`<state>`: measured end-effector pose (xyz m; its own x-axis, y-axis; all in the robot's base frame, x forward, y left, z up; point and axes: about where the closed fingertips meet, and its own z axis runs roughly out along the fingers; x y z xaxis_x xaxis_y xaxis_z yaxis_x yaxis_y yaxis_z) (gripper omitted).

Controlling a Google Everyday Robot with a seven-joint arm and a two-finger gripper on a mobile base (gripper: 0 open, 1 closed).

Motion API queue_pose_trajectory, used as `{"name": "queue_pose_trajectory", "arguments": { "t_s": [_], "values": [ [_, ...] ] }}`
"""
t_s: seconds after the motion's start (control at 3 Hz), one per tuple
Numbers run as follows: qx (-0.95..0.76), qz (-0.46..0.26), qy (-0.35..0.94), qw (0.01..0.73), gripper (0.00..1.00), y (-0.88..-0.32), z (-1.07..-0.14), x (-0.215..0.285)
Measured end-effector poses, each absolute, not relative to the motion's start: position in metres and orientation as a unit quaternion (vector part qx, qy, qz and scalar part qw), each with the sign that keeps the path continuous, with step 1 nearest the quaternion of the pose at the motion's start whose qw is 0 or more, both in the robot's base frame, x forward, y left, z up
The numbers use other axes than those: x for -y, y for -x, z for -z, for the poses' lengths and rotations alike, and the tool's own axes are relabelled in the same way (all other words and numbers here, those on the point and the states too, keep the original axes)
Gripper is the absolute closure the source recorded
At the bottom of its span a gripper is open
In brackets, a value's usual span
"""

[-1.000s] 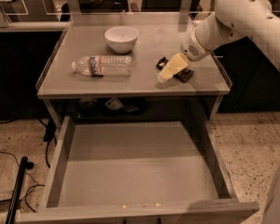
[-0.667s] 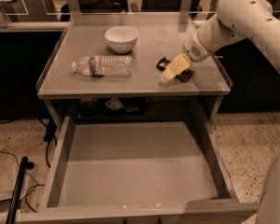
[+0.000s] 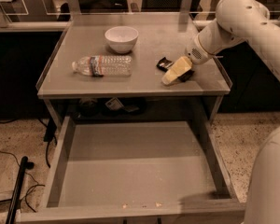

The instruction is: Place rxbar chocolate into top drawer

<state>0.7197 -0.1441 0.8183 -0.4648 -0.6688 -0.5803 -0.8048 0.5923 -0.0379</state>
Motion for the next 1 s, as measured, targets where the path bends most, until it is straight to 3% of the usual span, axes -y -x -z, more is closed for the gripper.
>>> {"name": "queue_pose_trajectory", "arguments": {
  "t_s": [0.33, 0.67, 1.0],
  "values": [
    [-0.848, -0.122, 0.434, 0.280, 0.17, -0.7199, -0.8179, 0.1444],
    [-0.848, -0.122, 0.434, 0.280, 0.41, -0.7199, -0.8178, 0.1444],
    [-0.848, -0.122, 0.434, 0.280, 0.72, -0.7199, -0.8178, 0.1444]
  ]
}}
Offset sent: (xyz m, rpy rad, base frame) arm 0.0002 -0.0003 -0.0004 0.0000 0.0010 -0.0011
